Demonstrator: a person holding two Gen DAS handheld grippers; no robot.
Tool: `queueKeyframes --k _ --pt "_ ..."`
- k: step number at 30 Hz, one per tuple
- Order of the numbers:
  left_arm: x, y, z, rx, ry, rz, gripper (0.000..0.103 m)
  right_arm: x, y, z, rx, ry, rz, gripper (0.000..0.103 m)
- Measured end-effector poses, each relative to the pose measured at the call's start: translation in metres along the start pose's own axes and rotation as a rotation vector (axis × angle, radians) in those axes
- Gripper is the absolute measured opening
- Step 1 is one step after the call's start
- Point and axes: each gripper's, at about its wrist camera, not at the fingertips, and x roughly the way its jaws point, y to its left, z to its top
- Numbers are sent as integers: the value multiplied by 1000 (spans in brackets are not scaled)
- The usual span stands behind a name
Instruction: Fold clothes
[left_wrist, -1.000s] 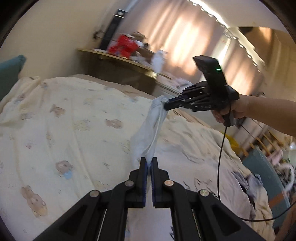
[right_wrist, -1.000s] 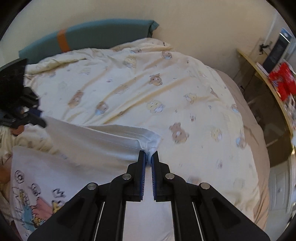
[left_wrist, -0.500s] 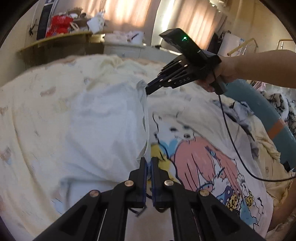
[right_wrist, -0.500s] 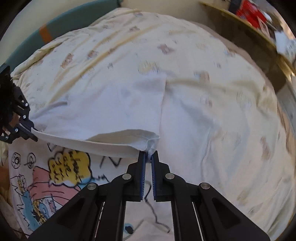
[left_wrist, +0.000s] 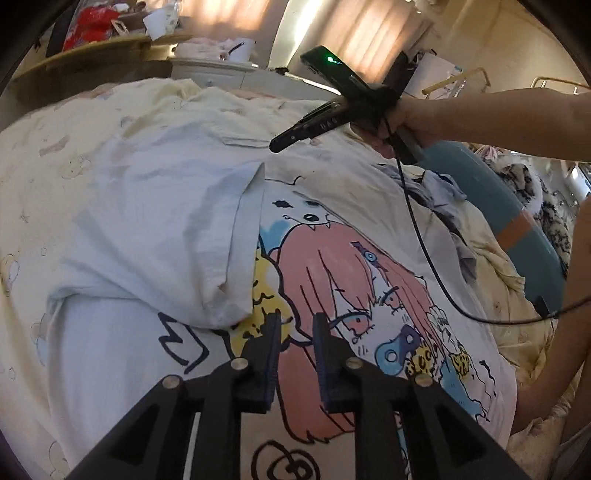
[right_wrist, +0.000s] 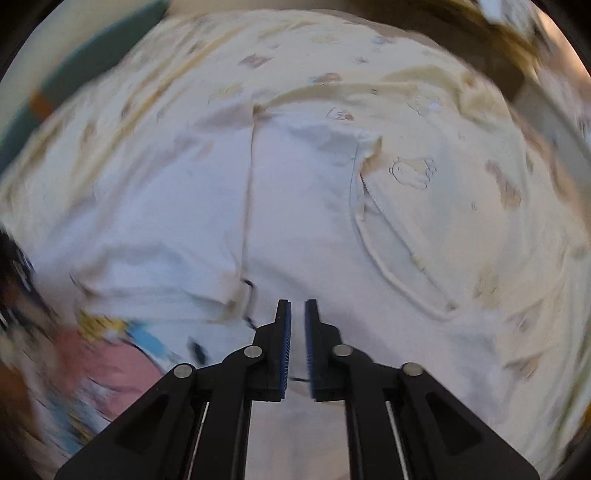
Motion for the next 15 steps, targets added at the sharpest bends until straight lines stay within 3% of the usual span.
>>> queueKeyframes --k 3,8,13,15 --pt "-1 20 -5 -119 -6 42 19 -2 22 1 -29 -2 26 30" --pt "4 53 -12 -283 -16 120 19 16 60 -11 -206 39 -63 30" --pt "6 60 -6 -316 -38 127 19 35 70 -10 -324 55 -245 30" --pt "6 61 -5 -327 -44 124 19 38 73 -8 -364 60 -272 30"
